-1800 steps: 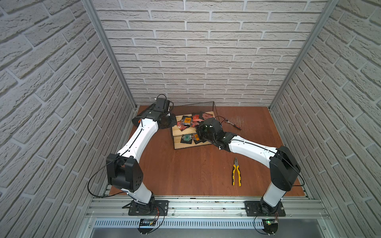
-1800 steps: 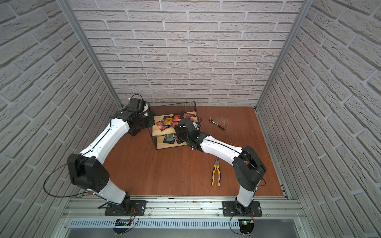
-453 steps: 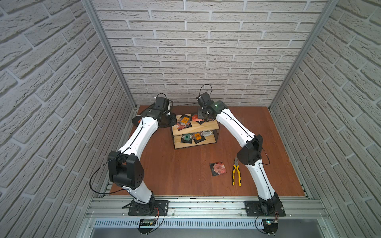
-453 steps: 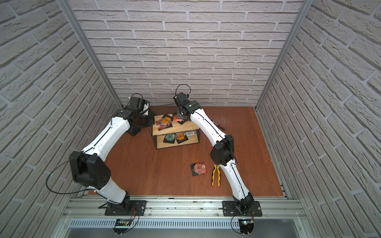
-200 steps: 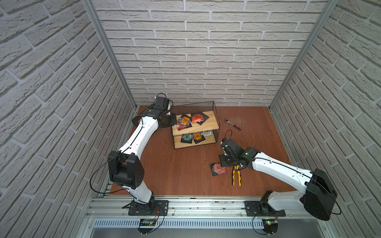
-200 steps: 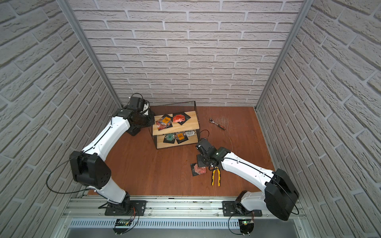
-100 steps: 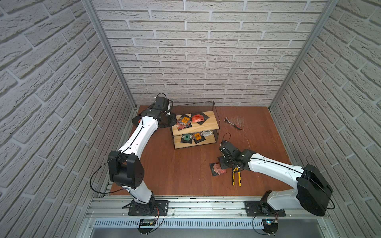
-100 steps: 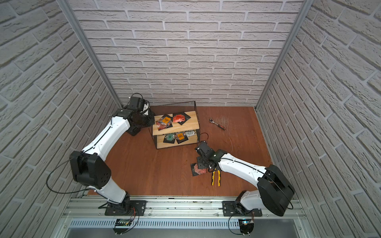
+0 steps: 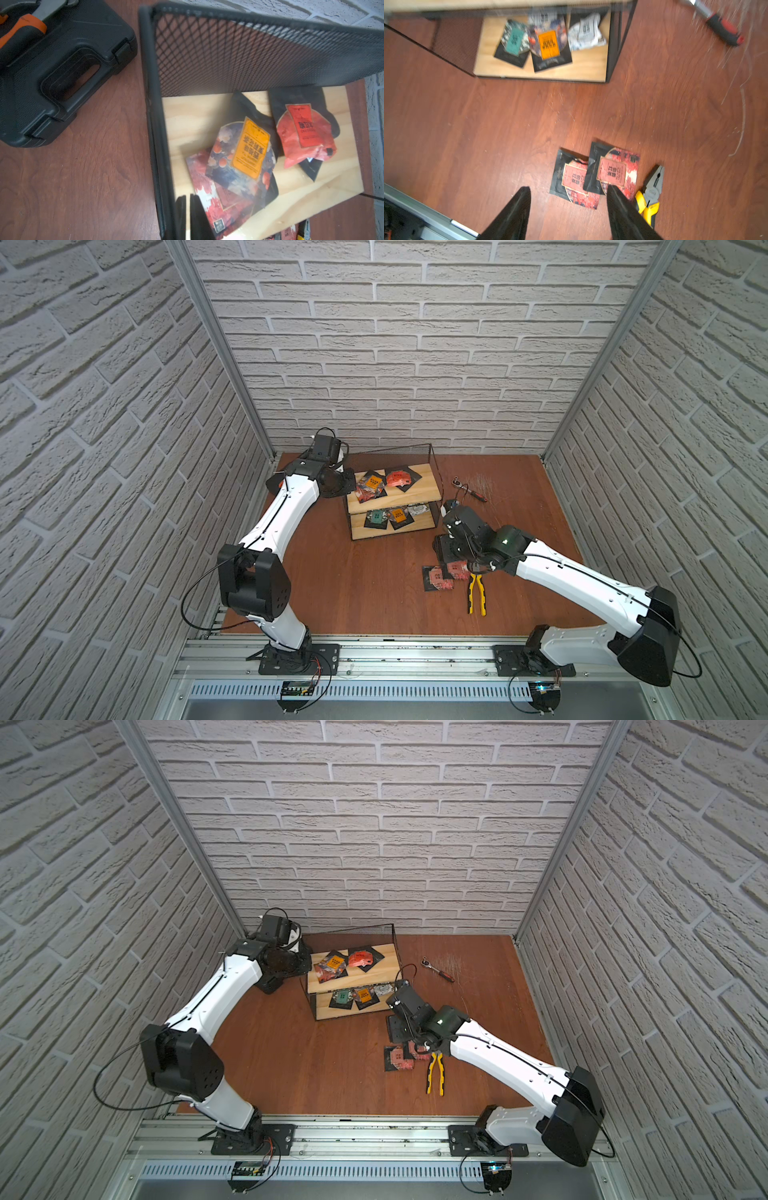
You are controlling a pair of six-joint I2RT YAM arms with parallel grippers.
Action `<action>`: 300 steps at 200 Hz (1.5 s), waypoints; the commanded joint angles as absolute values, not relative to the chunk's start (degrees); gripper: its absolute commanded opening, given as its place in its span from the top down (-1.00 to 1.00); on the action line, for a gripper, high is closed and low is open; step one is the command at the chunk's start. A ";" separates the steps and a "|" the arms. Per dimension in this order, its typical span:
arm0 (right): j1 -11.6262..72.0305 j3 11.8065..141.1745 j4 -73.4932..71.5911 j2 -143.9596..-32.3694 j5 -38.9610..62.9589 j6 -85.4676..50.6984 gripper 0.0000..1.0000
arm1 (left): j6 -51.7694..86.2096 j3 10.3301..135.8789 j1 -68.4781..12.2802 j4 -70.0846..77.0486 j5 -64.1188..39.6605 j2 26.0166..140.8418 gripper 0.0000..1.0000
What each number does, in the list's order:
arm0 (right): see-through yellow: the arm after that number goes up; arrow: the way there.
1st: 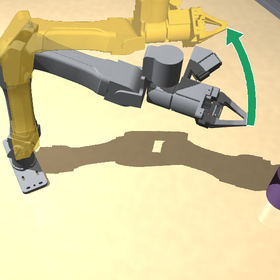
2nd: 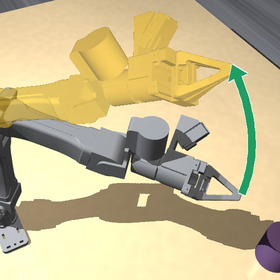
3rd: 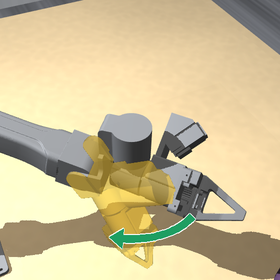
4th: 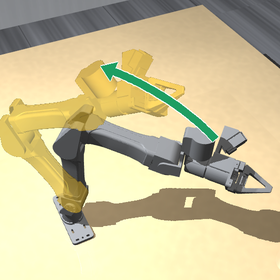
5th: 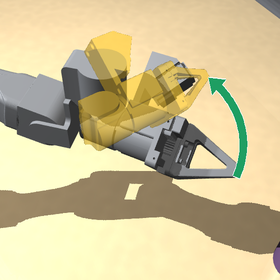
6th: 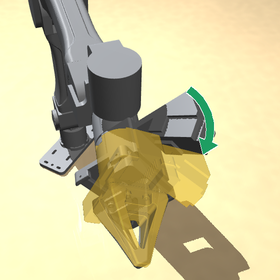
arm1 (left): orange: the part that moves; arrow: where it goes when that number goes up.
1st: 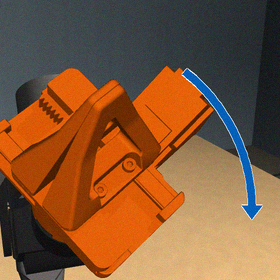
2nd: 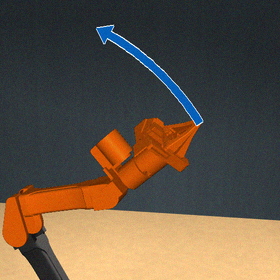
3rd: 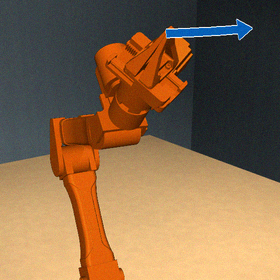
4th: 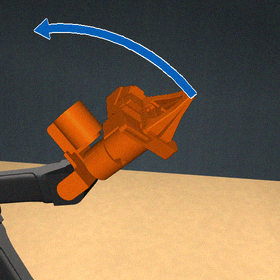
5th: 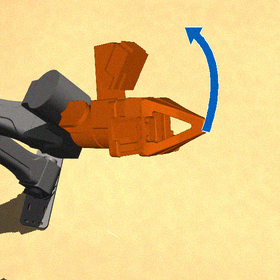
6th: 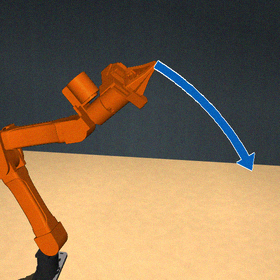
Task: Remove the tea bags from the shelf
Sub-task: Place the tea bag at the center of the board, then pick up the tea bag from the shelf.
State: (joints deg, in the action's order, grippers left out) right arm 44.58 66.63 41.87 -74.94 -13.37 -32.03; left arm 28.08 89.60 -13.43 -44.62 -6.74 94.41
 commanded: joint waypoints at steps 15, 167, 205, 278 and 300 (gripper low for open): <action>45.04 82.12 49.21 -82.24 -19.66 -28.86 -0.31 | 26.55 90.59 -13.00 -43.82 -7.34 94.36 0.80; 38.83 136.07 54.25 -125.54 -16.91 -19.19 -0.50 | 25.84 90.75 -12.83 -44.47 -7.60 94.80 0.84; 37.80 138.98 53.69 -130.78 -15.28 -18.98 -0.50 | 26.11 91.04 -12.79 -44.71 -7.74 94.86 0.83; 37.36 138.24 56.21 -134.11 -15.35 -20.53 -0.45 | 26.54 91.39 -12.78 -44.47 -8.04 95.59 0.83; 37.34 136.07 57.04 -133.69 -14.88 -21.56 -0.46 | 26.37 91.64 -12.77 -44.50 -7.99 95.65 0.83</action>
